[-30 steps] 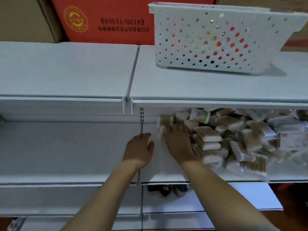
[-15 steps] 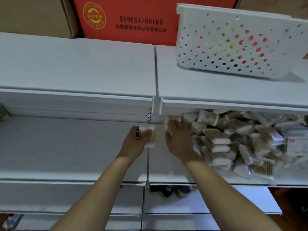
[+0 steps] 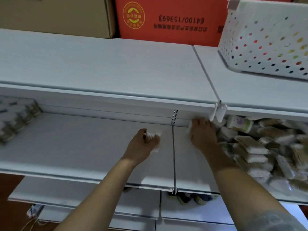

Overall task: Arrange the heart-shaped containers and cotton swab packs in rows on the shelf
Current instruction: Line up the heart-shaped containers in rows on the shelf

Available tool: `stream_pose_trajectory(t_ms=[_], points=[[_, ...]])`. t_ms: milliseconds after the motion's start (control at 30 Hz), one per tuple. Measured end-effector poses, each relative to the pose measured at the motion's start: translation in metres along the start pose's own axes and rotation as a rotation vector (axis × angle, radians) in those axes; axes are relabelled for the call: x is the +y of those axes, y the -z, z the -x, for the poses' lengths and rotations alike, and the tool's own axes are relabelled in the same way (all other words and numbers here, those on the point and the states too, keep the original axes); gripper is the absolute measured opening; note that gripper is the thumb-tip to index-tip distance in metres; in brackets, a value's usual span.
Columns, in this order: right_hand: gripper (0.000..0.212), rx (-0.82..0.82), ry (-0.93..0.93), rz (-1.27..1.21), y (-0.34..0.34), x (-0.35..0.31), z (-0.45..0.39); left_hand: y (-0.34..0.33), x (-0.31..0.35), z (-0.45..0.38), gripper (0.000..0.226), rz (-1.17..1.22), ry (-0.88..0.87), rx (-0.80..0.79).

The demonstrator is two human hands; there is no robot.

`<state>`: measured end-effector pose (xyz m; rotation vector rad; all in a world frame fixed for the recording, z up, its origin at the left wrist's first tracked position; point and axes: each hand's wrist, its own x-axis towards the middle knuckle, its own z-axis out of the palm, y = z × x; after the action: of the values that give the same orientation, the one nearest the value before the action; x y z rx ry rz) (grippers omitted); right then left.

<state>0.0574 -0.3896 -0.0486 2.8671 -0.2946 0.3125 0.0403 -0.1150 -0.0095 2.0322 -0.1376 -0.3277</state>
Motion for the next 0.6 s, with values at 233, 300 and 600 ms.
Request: stream_pose_trajectory(t_ms=[233,300,600], points=[[0.037,0.113,0.015,-0.494,0.023,-0.026,0.04,-0.006,-0.002,-0.007,0.059,0.012,-0.006,0.019],[0.029,0.166,-0.108,-0.889,0.037,-0.033,0.06,-0.006,-0.002,-0.007,0.059,0.037,0.003,0.034],[0.03,-0.02,-0.461,-1.757,0.096,-0.08,0.12,-0.029,0.024,0.035,0.045,0.317,-0.012,0.043]])
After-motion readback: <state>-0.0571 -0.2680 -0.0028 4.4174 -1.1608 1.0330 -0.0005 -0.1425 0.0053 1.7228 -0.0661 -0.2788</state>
